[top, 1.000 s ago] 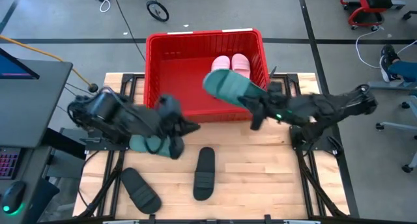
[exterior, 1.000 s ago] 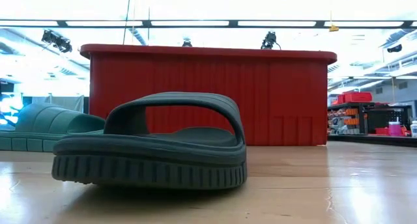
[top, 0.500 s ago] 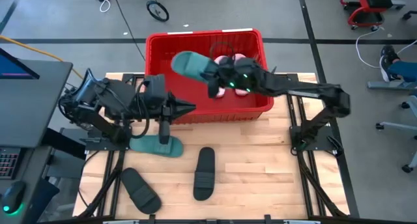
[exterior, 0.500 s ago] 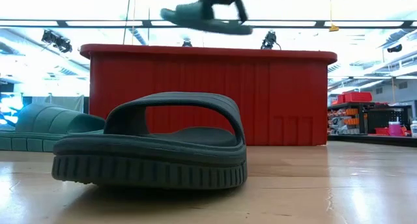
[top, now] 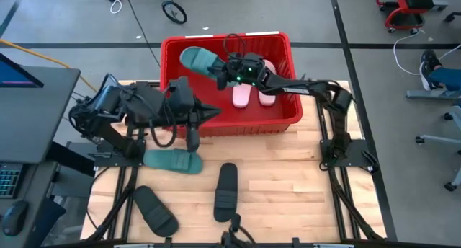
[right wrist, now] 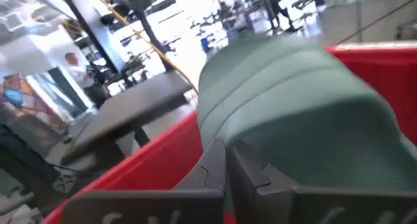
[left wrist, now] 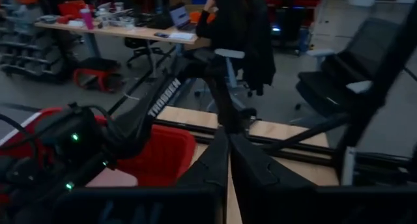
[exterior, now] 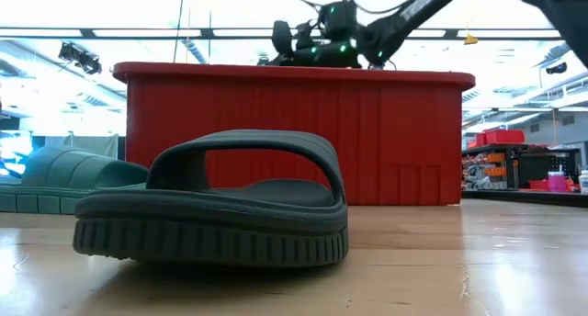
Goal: Pick and place slides into bin
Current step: Put the bottom green slide into the red container
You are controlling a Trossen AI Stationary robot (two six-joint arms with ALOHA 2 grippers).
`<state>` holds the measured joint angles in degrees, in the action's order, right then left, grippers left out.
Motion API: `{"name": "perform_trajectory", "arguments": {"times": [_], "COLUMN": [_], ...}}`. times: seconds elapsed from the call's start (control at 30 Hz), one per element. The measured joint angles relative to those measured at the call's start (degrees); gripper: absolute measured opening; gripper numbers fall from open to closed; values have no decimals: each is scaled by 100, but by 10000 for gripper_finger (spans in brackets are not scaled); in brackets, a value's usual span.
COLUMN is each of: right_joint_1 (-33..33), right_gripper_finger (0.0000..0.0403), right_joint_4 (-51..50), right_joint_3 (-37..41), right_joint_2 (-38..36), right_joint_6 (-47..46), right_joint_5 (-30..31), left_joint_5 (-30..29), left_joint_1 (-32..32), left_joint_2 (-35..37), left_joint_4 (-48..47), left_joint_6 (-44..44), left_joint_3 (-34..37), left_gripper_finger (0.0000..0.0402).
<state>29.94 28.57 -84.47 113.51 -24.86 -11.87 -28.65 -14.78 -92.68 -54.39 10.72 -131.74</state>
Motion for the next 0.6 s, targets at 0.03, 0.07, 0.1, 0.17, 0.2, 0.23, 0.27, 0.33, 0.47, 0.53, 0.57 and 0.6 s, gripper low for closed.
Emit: {"name": "perform_trajectory", "arguments": {"times": [0.03, 0.07, 0.1, 0.17, 0.2, 0.23, 0.27, 0.33, 0.47, 0.53, 0.57, 0.6], "right_joint_1": [52, 111, 178, 296, 351, 393, 426, 457, 525, 551, 561, 561], "right_gripper_finger": [4, 4, 4, 4, 4, 4, 4, 5, 4, 4, 4, 4], "right_joint_4": [-15, -86, -207, -461, -599, -732, -859, -1289, -2640, -3390, -3674, -3873], "right_joint_3": [-103, -243, -395, -777, -990, -1224, -1499, -2072, -3122, -3539, -3677, -3786], "right_joint_2": [150, 310, 481, 875, 1058, 1236, 1397, 1662, 2069, 2226, 2273, 2304], "right_joint_6": [0, 1, 2, 16, 47, 108, 137, 229, 776, 1156, 1294, 1419], "right_joint_5": [-81, -186, -355, -732, -925, -1033, -1060, -1104, -1003, -726, -609, -445], "left_joint_5": [-2, -8, -8, -8, -8, -6, -6, -7, -11, -8, -8, -6], "left_joint_1": [59, 123, 197, 316, 383, 440, 499, 618, 801, 861, 888, 912], "left_joint_2": [0, 0, 0, 0, 0, 0, 0, 0, 0, 0, 0, 0], "left_joint_4": [0, 0, 2, 2, 2, 3, 5, 6, 4, 4, 4, 4], "left_joint_6": [-2, 0, 4, 20, 20, 23, 57, 137, 440, 543, 577, 637], "left_joint_3": [0, 0, 0, 0, 0, 0, 0, 0, 0, 0, 0, 0], "left_gripper_finger": [24, 24, 23, 20, 18, 16, 14, 11, 12, 15, 17, 19]}}
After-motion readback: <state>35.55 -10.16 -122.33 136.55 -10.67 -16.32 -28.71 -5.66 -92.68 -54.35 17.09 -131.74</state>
